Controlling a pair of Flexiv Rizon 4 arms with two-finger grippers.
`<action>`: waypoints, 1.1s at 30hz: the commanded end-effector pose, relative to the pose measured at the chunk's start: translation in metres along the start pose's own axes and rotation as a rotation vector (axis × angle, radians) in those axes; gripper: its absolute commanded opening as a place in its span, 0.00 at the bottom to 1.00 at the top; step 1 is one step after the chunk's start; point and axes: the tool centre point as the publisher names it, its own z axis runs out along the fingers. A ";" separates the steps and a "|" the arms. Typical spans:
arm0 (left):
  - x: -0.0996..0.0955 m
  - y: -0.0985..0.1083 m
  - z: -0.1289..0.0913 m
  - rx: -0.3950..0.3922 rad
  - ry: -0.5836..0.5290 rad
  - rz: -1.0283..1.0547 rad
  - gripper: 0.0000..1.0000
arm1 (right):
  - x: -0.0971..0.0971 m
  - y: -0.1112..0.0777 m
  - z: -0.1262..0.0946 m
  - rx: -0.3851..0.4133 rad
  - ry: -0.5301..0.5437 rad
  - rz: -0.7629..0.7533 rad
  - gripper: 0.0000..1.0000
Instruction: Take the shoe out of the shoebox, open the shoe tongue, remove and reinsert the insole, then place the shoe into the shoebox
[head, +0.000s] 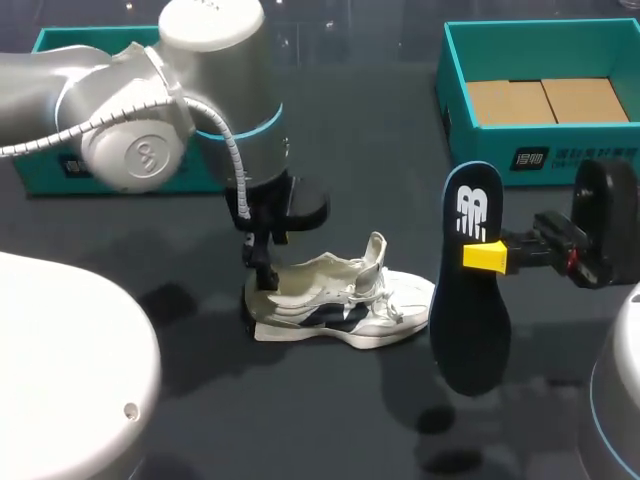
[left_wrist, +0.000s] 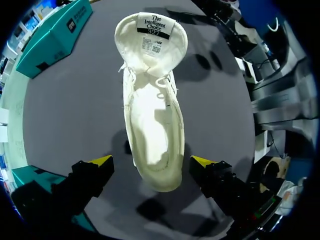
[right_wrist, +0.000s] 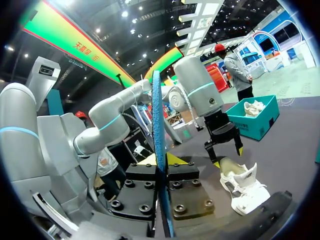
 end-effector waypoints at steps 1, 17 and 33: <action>-0.012 -0.018 0.003 -0.031 0.010 0.013 1.00 | 0.001 -0.001 0.001 0.000 -0.003 0.001 0.00; -0.030 -0.041 0.016 -0.001 -0.003 -0.038 1.00 | 0.001 -0.001 0.001 0.000 -0.003 0.001 0.00; -0.050 -0.067 0.068 -0.015 -0.004 -0.044 0.92 | 0.001 -0.001 0.001 0.000 -0.003 0.001 0.00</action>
